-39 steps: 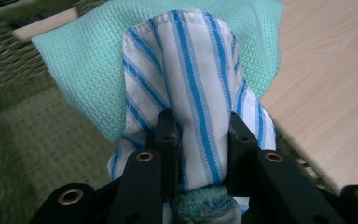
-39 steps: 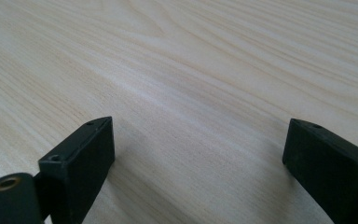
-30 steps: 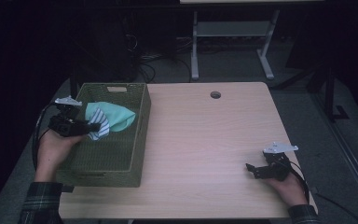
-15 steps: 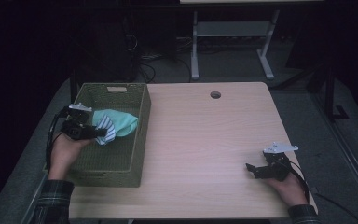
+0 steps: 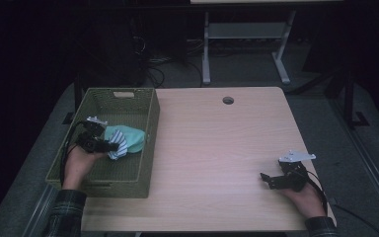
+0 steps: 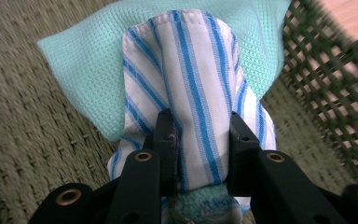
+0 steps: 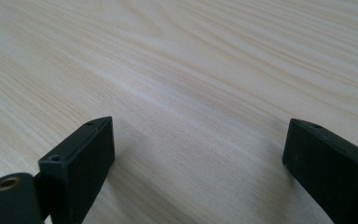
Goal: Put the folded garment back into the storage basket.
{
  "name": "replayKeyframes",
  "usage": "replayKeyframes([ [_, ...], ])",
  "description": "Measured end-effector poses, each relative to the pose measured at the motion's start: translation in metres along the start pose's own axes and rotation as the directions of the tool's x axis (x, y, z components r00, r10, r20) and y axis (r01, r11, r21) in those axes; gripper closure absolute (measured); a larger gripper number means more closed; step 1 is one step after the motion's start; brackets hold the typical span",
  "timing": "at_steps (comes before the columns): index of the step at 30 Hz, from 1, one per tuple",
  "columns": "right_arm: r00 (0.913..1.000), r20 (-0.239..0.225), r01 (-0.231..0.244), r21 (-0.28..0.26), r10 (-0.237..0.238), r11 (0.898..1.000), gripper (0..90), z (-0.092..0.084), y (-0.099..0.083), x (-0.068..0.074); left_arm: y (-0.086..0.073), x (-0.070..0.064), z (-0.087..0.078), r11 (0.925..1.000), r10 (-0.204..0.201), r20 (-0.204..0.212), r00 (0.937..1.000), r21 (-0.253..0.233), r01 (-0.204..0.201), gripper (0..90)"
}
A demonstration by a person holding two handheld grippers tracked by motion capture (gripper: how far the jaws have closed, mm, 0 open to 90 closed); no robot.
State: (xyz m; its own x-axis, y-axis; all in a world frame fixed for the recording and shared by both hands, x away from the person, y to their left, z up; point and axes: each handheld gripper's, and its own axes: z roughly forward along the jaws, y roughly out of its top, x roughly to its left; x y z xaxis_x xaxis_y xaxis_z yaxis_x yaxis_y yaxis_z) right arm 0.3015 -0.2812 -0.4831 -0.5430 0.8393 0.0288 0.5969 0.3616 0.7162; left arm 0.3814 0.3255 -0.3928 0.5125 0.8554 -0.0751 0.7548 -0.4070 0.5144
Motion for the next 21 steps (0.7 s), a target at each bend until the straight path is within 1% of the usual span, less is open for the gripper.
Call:
replayKeyframes([
  [4,1.0000,-0.001,0.000,0.000,0.000,1.000,8.7,0.000,0.000,0.000,-0.001,-0.001,0.007,0.9988,0.015,-0.015,0.9998,0.047,-0.014,69.0],
  [5,1.0000,0.000,-0.001,-0.001,0.001,1.000,8.7,0.000,0.000,0.000,-0.002,-0.001,0.008,0.9985,0.016,-0.016,0.9997,0.052,-0.015,68.8],
  [8,1.0000,0.000,-0.001,0.000,0.001,1.000,8.7,0.000,0.000,0.000,-0.003,0.000,0.014,0.9964,0.005,-0.016,0.9999,0.085,-0.004,67.6],
  [10,1.0000,-0.001,-0.001,0.000,0.001,1.000,8.7,0.000,0.000,0.000,-0.004,0.000,0.016,0.9943,0.004,-0.010,0.9999,0.107,-0.003,66.4],
  [12,1.0000,0.000,-0.002,0.000,0.002,1.000,8.7,0.000,0.000,0.000,-0.005,0.001,0.019,0.9924,-0.007,-0.005,1.0000,0.122,0.008,65.0],
  [14,1.0000,-0.001,-0.001,0.000,0.001,1.000,8.7,0.000,0.000,0.000,-0.006,0.003,0.021,0.9908,-0.010,0.000,0.9999,0.135,0.010,63.0],
  [17,1.0000,0.000,-0.001,0.000,0.001,1.000,8.7,0.000,0.000,0.000,-0.007,0.003,0.022,0.9895,-0.016,-0.009,0.9998,0.144,0.017,58.0],
  [21,1.0000,0.000,-0.003,0.000,0.003,1.000,8.8,0.000,0.000,0.000,-0.007,0.004,0.023,0.9885,-0.031,-0.027,0.9991,0.147,0.035,44.3],
])
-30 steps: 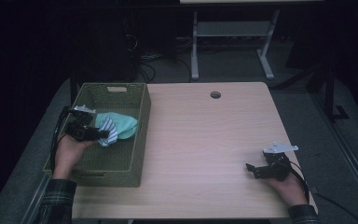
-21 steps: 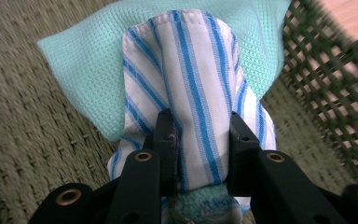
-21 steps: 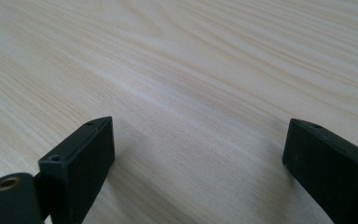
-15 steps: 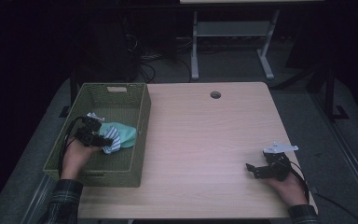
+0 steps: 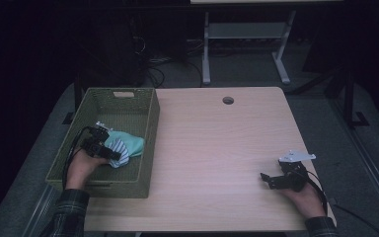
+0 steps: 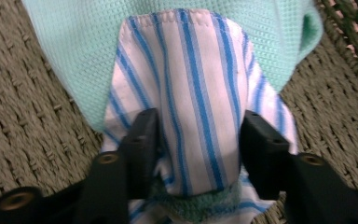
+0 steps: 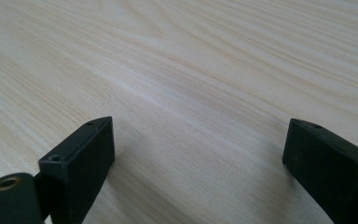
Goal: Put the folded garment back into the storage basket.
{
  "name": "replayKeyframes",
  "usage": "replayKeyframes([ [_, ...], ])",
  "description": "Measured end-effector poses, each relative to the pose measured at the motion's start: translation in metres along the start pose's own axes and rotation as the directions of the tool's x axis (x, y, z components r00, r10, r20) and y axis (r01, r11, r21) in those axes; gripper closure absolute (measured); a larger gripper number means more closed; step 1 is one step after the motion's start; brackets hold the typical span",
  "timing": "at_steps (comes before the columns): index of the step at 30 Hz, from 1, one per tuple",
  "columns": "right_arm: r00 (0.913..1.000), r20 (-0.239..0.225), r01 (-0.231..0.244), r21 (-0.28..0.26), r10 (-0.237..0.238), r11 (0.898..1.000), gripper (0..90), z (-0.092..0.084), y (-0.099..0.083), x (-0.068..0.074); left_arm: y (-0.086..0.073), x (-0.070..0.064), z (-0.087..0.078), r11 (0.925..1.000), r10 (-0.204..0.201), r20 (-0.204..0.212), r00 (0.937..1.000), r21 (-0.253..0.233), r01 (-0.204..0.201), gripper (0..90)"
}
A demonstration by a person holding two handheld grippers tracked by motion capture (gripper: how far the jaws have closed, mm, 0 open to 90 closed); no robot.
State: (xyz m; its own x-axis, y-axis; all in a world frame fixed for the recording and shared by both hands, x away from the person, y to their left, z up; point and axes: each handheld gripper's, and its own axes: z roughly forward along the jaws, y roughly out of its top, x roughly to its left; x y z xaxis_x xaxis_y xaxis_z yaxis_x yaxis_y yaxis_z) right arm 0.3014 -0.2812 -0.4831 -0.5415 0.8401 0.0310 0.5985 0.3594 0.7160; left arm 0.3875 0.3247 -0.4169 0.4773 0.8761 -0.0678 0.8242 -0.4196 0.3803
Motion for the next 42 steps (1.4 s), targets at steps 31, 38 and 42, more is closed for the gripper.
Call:
replayKeyframes([
  [31,1.0000,0.006,-0.003,0.000,0.003,1.000,8.7,0.000,0.000,0.000,0.022,-0.026,-0.050,0.9674,0.033,0.028,0.9991,-0.252,-0.025,13.6],
  [38,1.0000,0.006,-0.003,0.000,0.003,1.000,8.7,0.000,0.000,0.000,0.033,-0.046,-0.064,0.9502,0.069,0.049,0.9964,-0.307,-0.051,14.0],
  [42,1.0000,0.006,-0.004,0.000,0.004,1.000,8.7,0.000,0.000,0.000,0.039,-0.058,-0.068,0.9419,0.098,0.068,0.9929,-0.328,-0.071,14.0],
])
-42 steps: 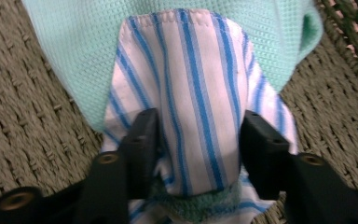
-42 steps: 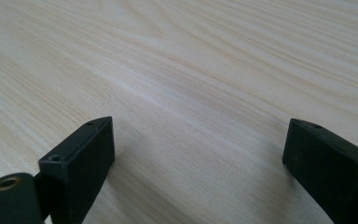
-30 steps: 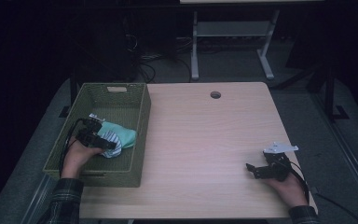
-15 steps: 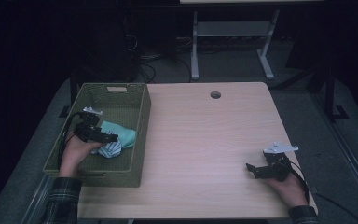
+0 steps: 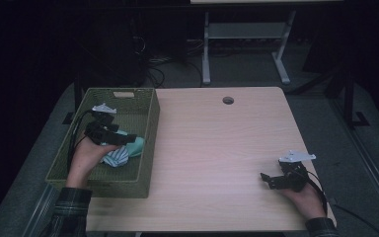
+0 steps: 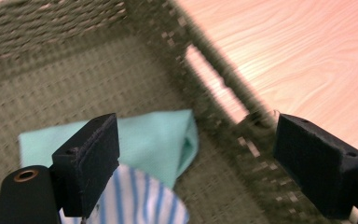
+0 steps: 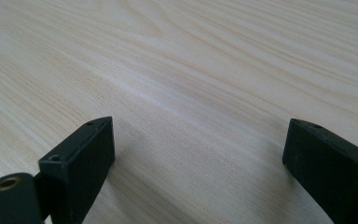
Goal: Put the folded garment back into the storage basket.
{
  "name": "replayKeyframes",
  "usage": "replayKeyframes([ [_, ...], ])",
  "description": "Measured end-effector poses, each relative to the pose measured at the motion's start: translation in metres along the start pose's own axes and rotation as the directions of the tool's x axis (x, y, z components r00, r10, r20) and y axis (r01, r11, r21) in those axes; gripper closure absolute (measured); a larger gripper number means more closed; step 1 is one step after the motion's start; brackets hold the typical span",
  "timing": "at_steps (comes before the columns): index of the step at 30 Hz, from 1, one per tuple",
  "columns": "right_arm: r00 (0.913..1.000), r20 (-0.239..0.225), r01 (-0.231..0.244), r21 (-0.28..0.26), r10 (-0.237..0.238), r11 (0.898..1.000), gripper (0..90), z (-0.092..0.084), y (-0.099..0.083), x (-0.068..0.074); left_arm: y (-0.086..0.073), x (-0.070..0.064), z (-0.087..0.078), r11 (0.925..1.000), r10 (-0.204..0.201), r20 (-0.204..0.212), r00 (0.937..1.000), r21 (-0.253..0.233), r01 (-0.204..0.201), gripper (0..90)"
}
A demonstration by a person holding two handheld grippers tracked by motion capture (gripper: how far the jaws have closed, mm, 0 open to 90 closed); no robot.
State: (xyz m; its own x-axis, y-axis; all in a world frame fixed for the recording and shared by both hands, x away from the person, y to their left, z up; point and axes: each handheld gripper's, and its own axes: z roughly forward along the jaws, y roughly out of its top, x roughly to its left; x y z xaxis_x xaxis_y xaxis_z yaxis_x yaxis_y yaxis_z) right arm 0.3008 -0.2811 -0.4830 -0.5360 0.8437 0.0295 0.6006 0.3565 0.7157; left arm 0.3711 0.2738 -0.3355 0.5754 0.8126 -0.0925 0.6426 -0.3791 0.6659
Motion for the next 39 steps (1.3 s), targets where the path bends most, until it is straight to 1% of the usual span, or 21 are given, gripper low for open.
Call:
replayKeyframes([
  [3,1.0000,0.000,0.000,-0.001,0.000,1.000,8.7,0.000,0.000,0.000,0.005,-0.009,0.000,0.9997,0.008,0.020,0.9998,-0.023,-0.008,14.0],
  [5,1.0000,0.000,0.000,0.000,0.000,1.000,8.7,0.000,0.000,0.000,0.008,-0.015,0.000,0.9992,0.020,0.030,0.9994,-0.036,-0.019,14.0],
  [7,1.0000,0.001,0.003,-0.002,-0.003,1.000,8.7,0.000,0.000,0.000,0.011,-0.021,0.001,0.9983,0.022,0.050,0.9985,-0.054,-0.020,14.2],
  [10,1.0000,0.000,0.000,0.000,0.000,1.000,8.7,0.000,0.000,0.000,0.017,-0.034,0.003,0.9964,0.054,0.064,0.9965,-0.069,-0.050,14.2],
  [16,1.0000,0.000,0.001,0.001,-0.001,1.000,8.8,0.000,0.000,0.000,0.026,-0.058,0.011,0.9922,0.096,0.091,0.9912,-0.088,-0.088,14.1],
  [17,1.0000,0.000,0.000,0.000,0.000,1.000,8.8,0.000,0.000,0.000,0.027,-0.060,0.012,0.9919,0.097,0.094,0.9909,-0.091,-0.088,14.1],
  [20,1.0000,0.000,0.000,0.000,0.000,1.000,8.7,0.000,0.000,0.000,0.031,-0.074,0.018,0.9886,0.121,0.115,0.9859,-0.103,-0.110,14.1],
  [23,1.0000,0.000,0.000,0.000,0.000,1.000,8.7,0.000,0.000,0.000,0.034,-0.085,0.023,0.9855,0.141,0.130,0.9814,-0.112,-0.127,14.2],
  [26,1.0000,0.000,0.000,-0.001,0.000,1.000,8.8,0.000,0.000,0.000,0.035,-0.096,0.029,0.9830,0.151,0.149,0.9773,-0.128,-0.132,14.1],
  [27,1.0000,0.000,0.000,0.000,0.000,1.000,8.7,0.000,0.000,0.000,0.035,-0.099,0.032,0.9818,0.159,0.150,0.9757,-0.128,-0.141,14.1],
  [30,1.0000,0.000,-0.001,0.000,0.001,1.000,8.7,0.000,0.000,0.000,0.035,-0.109,0.040,0.9795,0.166,0.167,0.9720,-0.142,-0.142,14.1],
  [34,1.0000,0.000,-0.001,0.000,0.001,1.000,8.7,0.000,0.000,0.000,0.033,-0.120,0.050,0.9758,0.187,0.182,0.9653,-0.147,-0.161,14.1],
  [39,1.0000,0.000,-0.001,0.000,0.001,1.000,8.8,0.000,0.000,0.000,0.029,-0.132,0.061,0.9715,0.206,0.186,0.9607,-0.156,-0.178,14.1],
])
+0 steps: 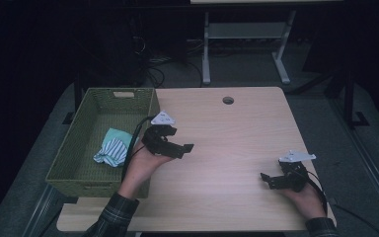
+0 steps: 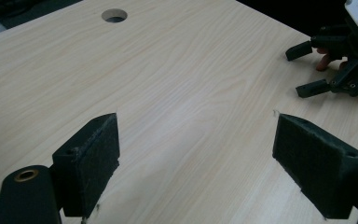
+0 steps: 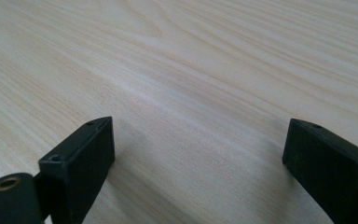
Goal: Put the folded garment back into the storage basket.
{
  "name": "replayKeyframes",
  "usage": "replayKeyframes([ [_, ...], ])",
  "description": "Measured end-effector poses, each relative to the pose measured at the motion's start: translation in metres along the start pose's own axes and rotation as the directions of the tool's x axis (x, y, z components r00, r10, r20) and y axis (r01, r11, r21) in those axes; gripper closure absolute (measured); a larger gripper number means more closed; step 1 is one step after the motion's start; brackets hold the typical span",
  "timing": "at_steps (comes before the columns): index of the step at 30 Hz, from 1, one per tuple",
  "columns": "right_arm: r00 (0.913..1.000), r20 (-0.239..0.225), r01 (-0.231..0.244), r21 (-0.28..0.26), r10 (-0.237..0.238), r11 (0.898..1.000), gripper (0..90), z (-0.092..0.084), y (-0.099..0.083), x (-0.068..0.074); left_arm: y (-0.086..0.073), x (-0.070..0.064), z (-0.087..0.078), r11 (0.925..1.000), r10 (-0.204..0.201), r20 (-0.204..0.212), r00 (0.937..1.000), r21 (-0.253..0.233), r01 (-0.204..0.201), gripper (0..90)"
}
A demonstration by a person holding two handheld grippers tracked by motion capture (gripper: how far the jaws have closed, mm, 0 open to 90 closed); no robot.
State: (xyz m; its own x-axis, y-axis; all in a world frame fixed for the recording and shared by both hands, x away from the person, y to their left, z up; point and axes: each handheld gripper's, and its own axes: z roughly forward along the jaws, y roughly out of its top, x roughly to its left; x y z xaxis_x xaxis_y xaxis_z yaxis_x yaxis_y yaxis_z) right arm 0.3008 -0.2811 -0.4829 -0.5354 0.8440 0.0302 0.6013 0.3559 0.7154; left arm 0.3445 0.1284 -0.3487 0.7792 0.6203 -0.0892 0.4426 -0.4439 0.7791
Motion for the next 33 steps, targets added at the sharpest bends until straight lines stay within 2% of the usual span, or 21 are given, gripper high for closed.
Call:
replayKeyframes([
  [10,1.0000,0.000,0.002,-0.001,-0.002,1.000,8.7,0.000,0.000,0.000,-0.011,-0.016,0.024,0.9991,0.036,0.021,0.9991,0.022,-0.036,14.1],
  [18,1.0000,0.000,0.000,0.000,0.000,1.000,8.7,0.000,0.000,0.000,-0.024,-0.026,0.044,0.9952,0.067,0.031,0.9972,0.069,-0.069,14.1],
  [33,1.0000,-0.001,-0.002,0.001,0.002,1.000,8.7,0.000,0.000,0.000,-0.042,-0.031,0.067,0.9907,0.082,0.024,0.9963,0.107,-0.084,14.1],
])
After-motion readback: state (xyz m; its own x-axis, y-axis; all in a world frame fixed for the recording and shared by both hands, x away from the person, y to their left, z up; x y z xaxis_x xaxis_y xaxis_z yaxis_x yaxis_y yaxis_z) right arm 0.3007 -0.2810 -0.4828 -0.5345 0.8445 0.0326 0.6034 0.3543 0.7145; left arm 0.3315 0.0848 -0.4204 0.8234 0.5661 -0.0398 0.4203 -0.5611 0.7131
